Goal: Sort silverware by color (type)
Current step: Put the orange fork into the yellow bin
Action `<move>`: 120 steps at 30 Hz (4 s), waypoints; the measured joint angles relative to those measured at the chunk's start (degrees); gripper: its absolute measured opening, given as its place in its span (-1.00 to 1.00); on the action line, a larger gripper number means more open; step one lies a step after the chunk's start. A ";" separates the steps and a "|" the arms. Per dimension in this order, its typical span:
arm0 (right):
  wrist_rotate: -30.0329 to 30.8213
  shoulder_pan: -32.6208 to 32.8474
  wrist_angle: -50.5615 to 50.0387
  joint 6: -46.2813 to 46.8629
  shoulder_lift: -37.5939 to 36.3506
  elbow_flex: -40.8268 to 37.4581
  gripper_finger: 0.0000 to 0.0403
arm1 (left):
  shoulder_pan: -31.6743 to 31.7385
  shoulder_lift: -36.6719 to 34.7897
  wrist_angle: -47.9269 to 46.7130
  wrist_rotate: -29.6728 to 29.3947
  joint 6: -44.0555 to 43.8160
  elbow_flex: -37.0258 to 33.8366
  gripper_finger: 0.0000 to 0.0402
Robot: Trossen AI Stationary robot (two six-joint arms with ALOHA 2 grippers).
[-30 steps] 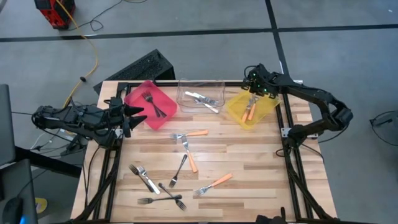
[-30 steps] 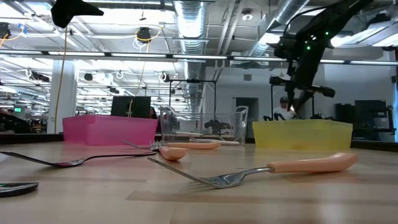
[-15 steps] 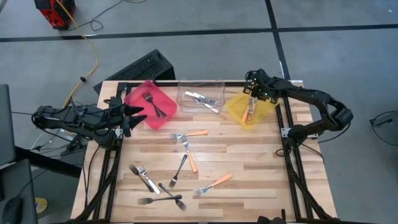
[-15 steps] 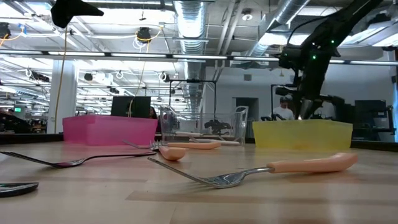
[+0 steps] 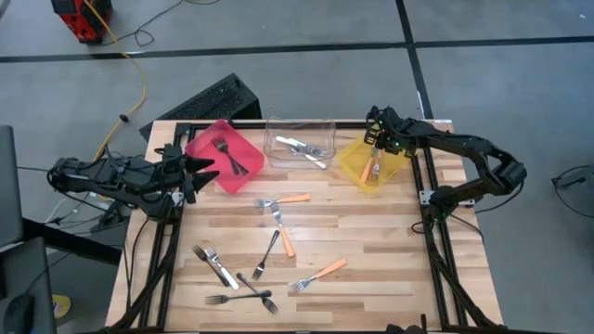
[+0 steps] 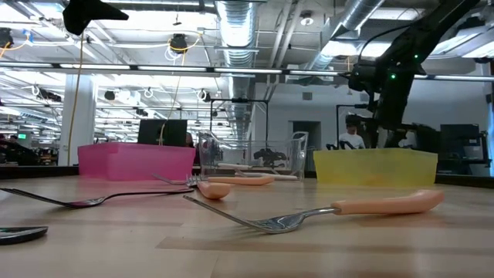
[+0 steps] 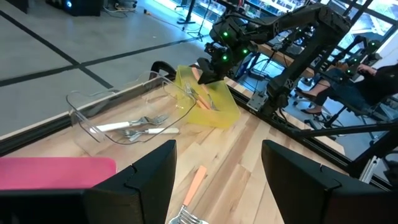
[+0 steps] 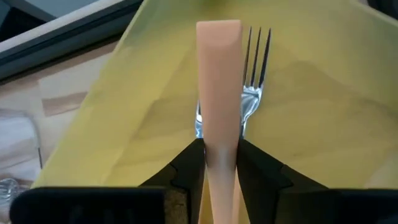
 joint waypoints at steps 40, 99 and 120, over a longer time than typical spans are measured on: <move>-14.96 7.36 -5.79 -40.37 -0.57 22.31 0.27 | 0.00 0.00 -0.04 6.26 2.66 0.00 0.10; -7.36 77.70 7.47 -42.69 30.05 21.07 0.27 | -0.02 0.66 -0.98 7.22 2.32 0.00 0.10; -5.34 77.30 1.15 -39.55 29.86 20.81 -0.54 | 0.00 0.66 -1.03 7.17 2.38 0.00 0.10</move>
